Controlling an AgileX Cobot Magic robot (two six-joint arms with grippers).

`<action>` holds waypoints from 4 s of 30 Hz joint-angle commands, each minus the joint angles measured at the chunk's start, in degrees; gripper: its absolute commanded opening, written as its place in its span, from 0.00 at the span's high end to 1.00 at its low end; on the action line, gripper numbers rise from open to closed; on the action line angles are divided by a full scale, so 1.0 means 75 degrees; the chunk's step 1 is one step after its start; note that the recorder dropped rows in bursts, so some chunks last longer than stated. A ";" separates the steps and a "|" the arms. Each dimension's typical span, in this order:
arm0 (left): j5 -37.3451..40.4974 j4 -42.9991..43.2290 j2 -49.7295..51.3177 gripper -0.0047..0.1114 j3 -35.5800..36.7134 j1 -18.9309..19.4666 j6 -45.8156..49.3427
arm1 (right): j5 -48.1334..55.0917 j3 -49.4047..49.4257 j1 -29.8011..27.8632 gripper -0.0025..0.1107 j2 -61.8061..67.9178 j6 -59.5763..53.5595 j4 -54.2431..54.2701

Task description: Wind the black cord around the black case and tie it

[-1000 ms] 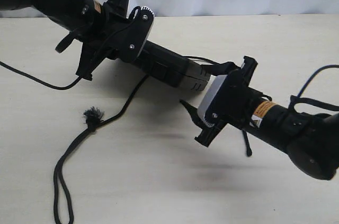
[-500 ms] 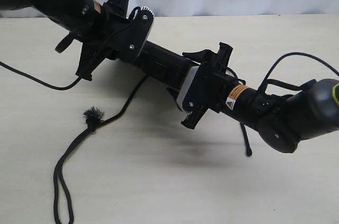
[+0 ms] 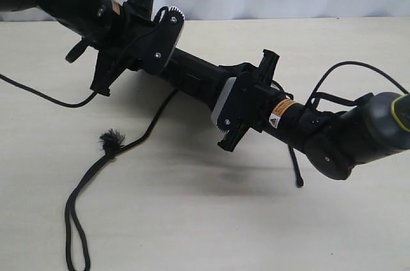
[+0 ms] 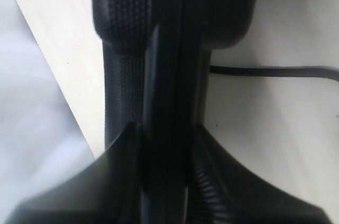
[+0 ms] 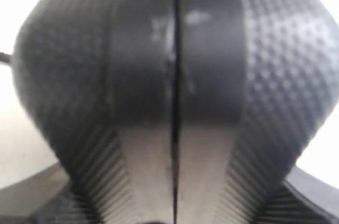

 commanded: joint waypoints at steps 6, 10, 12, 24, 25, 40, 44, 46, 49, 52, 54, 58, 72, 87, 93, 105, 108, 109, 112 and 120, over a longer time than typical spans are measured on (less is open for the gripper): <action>-0.0362 -0.0318 -0.0348 0.52 -0.0057 0.0000 -0.0697 | 0.0530 -0.0070 -0.0002 0.94 -0.0115 0.1242 0.0498; -0.1031 -0.0286 -0.1153 0.50 -0.0057 0.0000 -0.2742 | 0.1236 -0.0057 -0.0002 0.94 -0.0624 0.1453 0.1121; -0.1051 -0.0286 -0.1474 0.50 -0.0057 0.0033 -0.3445 | 0.1654 -0.0057 -0.0002 0.94 -0.0870 0.1674 0.1175; 0.2064 0.0756 -0.1167 0.50 0.1150 0.0870 -0.3436 | 0.3961 -0.0057 0.0010 0.94 -0.1908 0.2336 0.3232; 0.1940 0.0756 -0.1118 0.50 0.1400 0.0784 -0.2773 | 0.4027 -0.0057 0.0010 0.94 -0.1908 0.2336 0.3232; -0.2473 0.3650 0.0152 0.50 0.3938 0.0348 0.2872 | 0.4088 -0.0057 0.0010 0.94 -0.1908 0.2336 0.3144; -0.2932 0.3945 0.0662 0.50 0.3703 0.0333 0.2856 | 0.4088 -0.0057 0.0010 0.94 -0.1908 0.2336 0.3144; -0.2912 0.3966 0.0833 0.50 0.3579 0.0256 0.2856 | 0.4088 -0.0057 0.0010 0.94 -0.1908 0.2305 0.3144; -0.2890 0.4146 0.1042 0.50 0.3566 0.0105 0.2856 | 0.4088 -0.0057 0.0010 0.94 -0.1908 0.2305 0.3144; -0.2773 0.4129 0.1197 0.60 0.3566 0.0074 0.2385 | 0.4088 -0.0057 0.0010 0.94 -0.1908 0.2305 0.3144; -0.2716 0.4114 0.1210 0.75 0.3566 0.0074 0.2322 | 0.4088 -0.0057 0.0010 0.94 -0.1908 0.2305 0.3144; -0.2505 0.4103 0.1210 0.96 0.3566 -0.0024 0.2305 | 0.4088 -0.0057 0.0010 0.94 -0.1908 0.2305 0.3144; -0.2885 -0.1540 -0.0780 0.96 0.3566 -0.0144 -0.1257 | 0.4055 -0.0057 0.0010 0.94 -0.1908 0.2304 0.3144; -0.3066 -0.3266 -0.1350 0.96 0.3566 0.1989 -0.2071 | 0.4138 -0.0057 0.0010 0.94 -0.1908 0.2422 0.3177; -0.3523 -0.4197 -0.1350 0.96 0.3566 0.2214 -0.2071 | 0.4138 -0.0057 0.0010 0.94 -0.1908 0.2422 0.3177; -0.3239 -0.5311 -0.1335 0.96 0.2876 0.1805 -0.2466 | 0.4108 -0.0057 0.0010 0.94 -0.1908 0.2508 0.3177; -0.3437 -0.5314 -0.1233 0.96 0.2876 0.1599 -0.2466 | 0.4108 -0.0057 0.0010 0.94 -0.1908 0.2508 0.3177; -0.3437 -0.5314 -0.1209 0.96 0.2876 0.1599 -0.2466 | 0.4108 -0.0057 0.0010 0.94 -0.1908 0.2508 0.3177; -0.3488 -0.5298 -0.1078 0.96 0.2876 0.1619 -0.2466 | 0.4148 -0.0057 0.0010 0.94 -0.1908 0.2508 0.3177; -0.3786 -0.5298 -0.0683 0.96 0.2876 0.1632 -0.2498 | 0.4205 -0.0057 0.0010 0.94 -0.1908 0.2566 0.3177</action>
